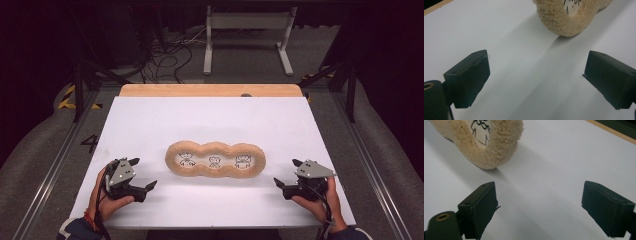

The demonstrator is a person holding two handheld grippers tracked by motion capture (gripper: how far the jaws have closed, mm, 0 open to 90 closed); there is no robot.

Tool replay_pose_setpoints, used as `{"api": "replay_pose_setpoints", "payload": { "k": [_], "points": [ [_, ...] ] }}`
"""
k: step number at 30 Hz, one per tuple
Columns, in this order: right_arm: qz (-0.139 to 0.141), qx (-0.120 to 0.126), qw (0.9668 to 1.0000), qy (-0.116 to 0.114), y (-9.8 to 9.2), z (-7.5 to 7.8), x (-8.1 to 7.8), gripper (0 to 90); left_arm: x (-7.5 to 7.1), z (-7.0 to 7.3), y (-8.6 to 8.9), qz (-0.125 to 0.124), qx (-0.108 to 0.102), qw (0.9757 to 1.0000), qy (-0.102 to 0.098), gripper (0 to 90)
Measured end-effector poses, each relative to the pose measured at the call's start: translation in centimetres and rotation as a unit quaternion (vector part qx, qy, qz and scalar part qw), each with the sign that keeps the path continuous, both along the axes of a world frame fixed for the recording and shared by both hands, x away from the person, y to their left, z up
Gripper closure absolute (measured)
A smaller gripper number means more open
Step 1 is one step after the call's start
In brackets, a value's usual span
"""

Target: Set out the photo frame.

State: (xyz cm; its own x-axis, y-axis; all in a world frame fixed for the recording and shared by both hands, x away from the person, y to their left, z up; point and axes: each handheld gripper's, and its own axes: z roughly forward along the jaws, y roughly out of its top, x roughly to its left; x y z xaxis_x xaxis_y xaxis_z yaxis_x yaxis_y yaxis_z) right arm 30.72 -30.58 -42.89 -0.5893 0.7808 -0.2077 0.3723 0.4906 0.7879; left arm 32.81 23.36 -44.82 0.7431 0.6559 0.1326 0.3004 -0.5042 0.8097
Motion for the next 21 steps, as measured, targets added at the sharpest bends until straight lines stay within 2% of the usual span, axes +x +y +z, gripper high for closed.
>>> {"api": "replay_pose_setpoints", "payload": {
  "k": [7,16,19,21],
  "points": [
    [-0.014,0.005,0.9999,0.001,-1.4,-0.7,-0.6,12.8,-0.4,-0.5,1.4,0.005,0.006,1.0,0.003,7.0],
    [-0.028,0.019,0.9994,-0.003,-2.8,-1.4,-1.6,12.2,-1.2,-1.1,2.9,0.009,-0.002,0.9999,0.014,6.8],
    [-0.034,0.031,0.9989,0.002,-3.3,-1.7,-1.7,11.8,-1.4,-1.2,3.2,0.01,-0.007,0.9998,0.013,6.7],
    [-0.035,0.031,0.9989,0.0,-3.4,-1.8,-1.7,11.5,-1.7,-1.2,3.5,0.013,-0.013,0.9998,0.012,6.7]
  ]
}}
